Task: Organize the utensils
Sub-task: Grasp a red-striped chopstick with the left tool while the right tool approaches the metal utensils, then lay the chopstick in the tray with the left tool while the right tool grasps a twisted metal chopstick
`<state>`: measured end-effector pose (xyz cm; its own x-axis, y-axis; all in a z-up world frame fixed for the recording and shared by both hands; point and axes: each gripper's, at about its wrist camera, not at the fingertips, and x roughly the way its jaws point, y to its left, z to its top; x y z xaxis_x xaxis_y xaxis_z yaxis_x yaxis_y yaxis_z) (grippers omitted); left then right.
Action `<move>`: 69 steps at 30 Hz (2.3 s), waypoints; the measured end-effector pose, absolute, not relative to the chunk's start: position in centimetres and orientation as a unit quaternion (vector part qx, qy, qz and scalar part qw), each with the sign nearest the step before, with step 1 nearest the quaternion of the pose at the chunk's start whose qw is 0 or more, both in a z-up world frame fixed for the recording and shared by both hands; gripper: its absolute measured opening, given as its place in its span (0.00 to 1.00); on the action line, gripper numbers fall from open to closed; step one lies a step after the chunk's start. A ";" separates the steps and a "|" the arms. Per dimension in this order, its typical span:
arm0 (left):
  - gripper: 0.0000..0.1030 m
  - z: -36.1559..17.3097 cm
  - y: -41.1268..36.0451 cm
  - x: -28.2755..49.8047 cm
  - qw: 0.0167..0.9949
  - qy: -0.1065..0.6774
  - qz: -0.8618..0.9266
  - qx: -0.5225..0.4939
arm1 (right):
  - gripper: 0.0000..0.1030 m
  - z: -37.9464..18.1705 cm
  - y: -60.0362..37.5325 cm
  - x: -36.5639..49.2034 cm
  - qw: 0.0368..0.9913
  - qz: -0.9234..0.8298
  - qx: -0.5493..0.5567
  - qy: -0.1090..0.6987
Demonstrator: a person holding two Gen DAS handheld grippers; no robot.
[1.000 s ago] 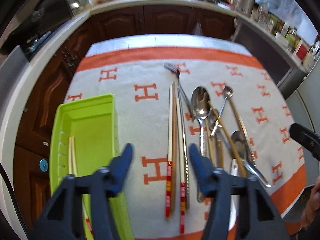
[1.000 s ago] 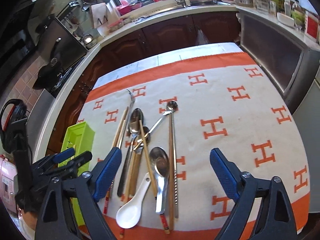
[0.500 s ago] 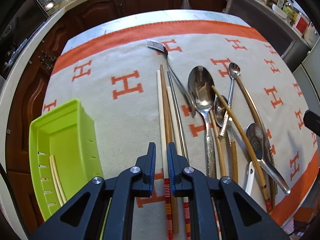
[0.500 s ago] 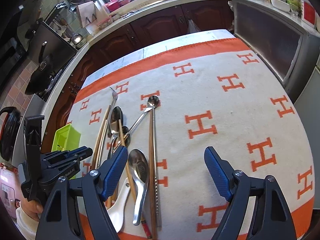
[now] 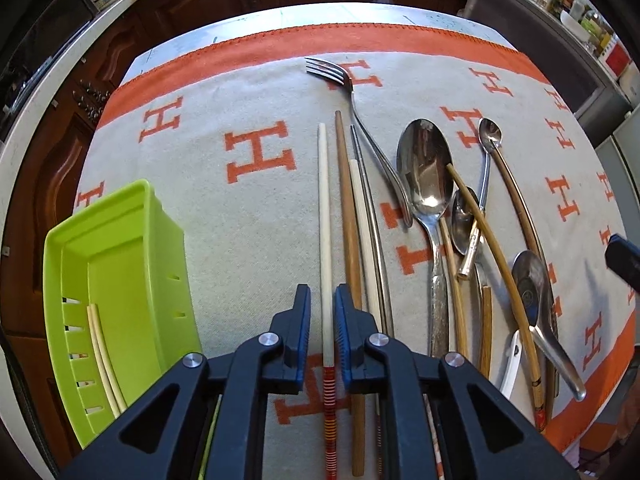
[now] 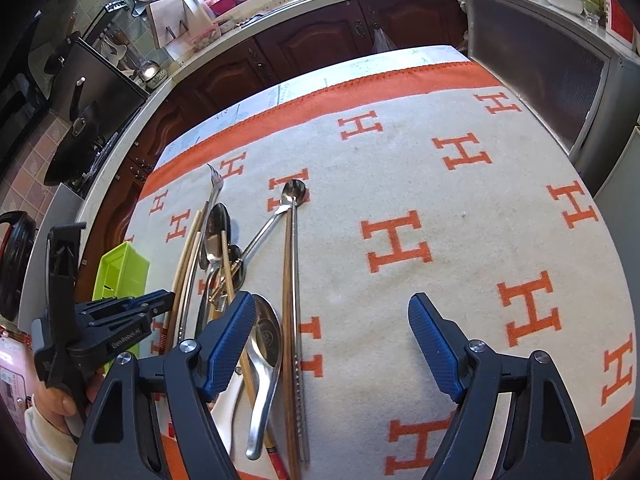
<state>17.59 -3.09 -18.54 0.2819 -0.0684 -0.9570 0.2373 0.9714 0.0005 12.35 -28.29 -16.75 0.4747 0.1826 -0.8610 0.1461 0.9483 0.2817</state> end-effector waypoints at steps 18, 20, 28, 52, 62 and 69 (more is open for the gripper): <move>0.03 -18.4 -3.0 16.7 0.803 0.584 -0.109 0.043 | 0.76 -17.9 -28.0 12.5 0.835 0.010 0.154 0.528; 0.03 -18.4 -2.9 16.6 0.805 0.582 -0.106 0.038 | 0.72 -18.1 -28.1 12.5 0.832 0.013 0.155 0.532; 0.03 -16.7 -0.8 15.5 0.810 0.577 -0.105 -0.015 | 0.42 -19.6 -28.1 13.0 0.818 0.029 0.155 0.554; 0.03 -11.6 10.8 7.3 0.837 0.545 -0.020 -0.045 | 0.24 -20.8 -21.5 11.8 0.829 0.025 -0.031 0.558; 0.04 -14.0 12.3 7.3 0.828 0.556 -0.014 -0.066 | 0.06 -20.7 -21.5 11.9 0.835 0.003 -0.026 0.549; 0.51 -13.4 12.2 6.3 0.836 0.546 -0.008 -0.058 | 0.06 -19.7 -23.7 11.1 0.828 -0.005 0.057 0.558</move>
<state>6.35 12.23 -13.44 0.4044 -0.0767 -0.9114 -0.0508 0.9931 -0.1061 11.06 -23.70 -19.68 0.3779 0.0549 -0.9242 0.0715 0.9935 0.0882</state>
